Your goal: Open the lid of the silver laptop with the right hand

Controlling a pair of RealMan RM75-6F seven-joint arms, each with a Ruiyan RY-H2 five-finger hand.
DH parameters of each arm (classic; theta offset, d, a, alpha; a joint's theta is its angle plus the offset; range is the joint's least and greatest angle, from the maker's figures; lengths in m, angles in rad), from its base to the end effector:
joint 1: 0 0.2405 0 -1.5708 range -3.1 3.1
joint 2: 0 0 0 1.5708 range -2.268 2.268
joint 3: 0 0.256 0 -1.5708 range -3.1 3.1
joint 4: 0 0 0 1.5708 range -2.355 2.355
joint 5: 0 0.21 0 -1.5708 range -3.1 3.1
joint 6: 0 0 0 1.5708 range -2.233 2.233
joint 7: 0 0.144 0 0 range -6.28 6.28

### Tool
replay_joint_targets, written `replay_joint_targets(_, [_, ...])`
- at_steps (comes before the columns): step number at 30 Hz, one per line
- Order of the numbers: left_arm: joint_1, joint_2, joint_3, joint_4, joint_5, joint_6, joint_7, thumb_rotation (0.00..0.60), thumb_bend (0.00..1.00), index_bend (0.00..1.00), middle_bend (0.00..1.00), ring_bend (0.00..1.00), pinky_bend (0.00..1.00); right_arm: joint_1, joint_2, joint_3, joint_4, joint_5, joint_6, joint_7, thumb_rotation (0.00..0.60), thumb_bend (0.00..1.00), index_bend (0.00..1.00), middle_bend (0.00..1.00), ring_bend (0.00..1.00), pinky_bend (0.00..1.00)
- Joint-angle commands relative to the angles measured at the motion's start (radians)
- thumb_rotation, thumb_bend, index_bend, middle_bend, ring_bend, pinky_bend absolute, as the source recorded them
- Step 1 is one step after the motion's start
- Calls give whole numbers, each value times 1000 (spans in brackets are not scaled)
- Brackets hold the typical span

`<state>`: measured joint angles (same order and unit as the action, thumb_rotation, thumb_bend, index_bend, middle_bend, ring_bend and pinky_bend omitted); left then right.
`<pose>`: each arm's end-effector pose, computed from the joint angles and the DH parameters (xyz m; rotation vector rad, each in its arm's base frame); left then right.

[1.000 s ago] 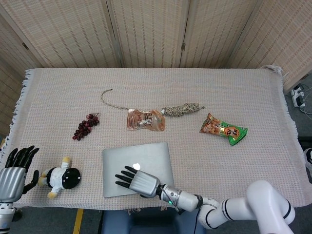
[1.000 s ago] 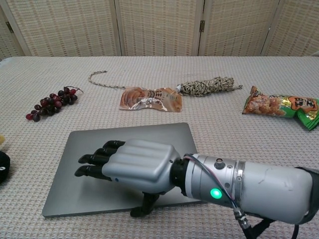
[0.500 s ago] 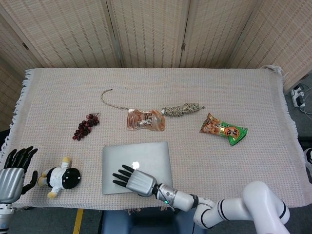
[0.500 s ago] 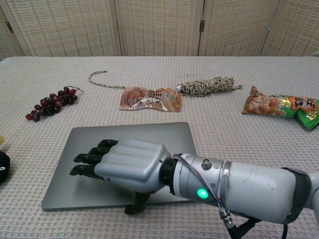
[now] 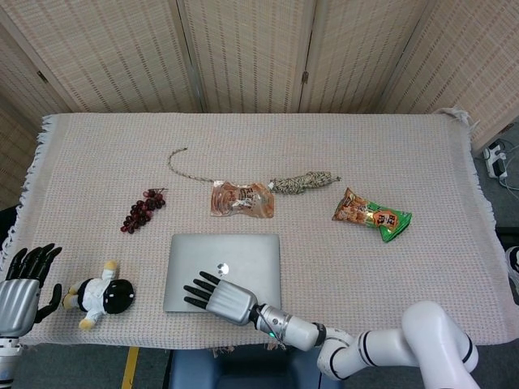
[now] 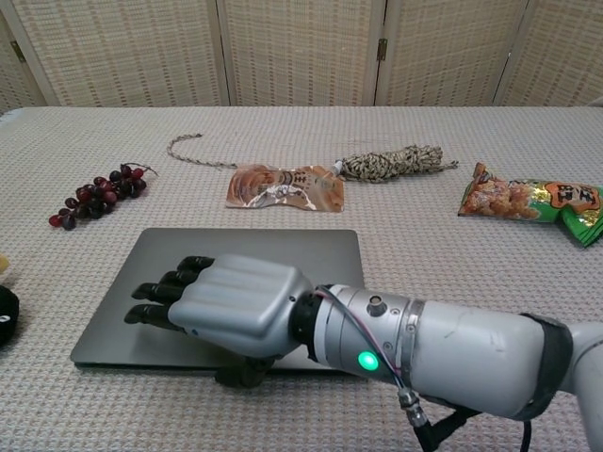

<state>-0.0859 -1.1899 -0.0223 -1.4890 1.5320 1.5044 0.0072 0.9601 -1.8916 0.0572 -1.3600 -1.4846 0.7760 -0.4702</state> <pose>-0.3254 0.1770 0.1447 -1.4299 -0.8496 -0.8730 -0.0293 -0.2471 -0.1461 2.5636 -0.3732 1.0192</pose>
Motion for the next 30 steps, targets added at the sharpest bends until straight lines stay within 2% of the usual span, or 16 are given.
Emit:
replay_joint_targets(1, [-1, -2, 0, 3, 1, -1, -3, 600, 599, 145, 131, 115, 0, 1, -4, 4, 2, 5, 0, -12, 600, 470, 0, 0, 0, 0])
replay_joint_targets(8, [-20, -22, 4, 44, 14, -28, -25, 600, 599, 149, 131, 115, 0, -2, -31, 10, 26, -5, 37, -125, 600, 584, 0, 0, 0, 0])
replay_joint_targets(14, [-60, -48, 38, 90, 54, -102, -33, 600, 599, 187, 145, 130, 0, -11, -52, 27, 26, 19, 65, -266, 600, 629, 0, 0, 0, 0])
replay_joint_targets(24, [-121, -104, 95, 157, 124, -198, -100, 600, 599, 219, 173, 151, 0, -22, -78, 60, 7, 90, 104, -493, 600, 643, 0, 0, 0, 0])
replay_joint_targets(30, [-140, -123, 117, 171, 164, -204, -88, 600, 599, 214, 172, 151, 0, -22, -84, 72, 1, 110, 125, -559, 600, 644, 0, 0, 0, 0])
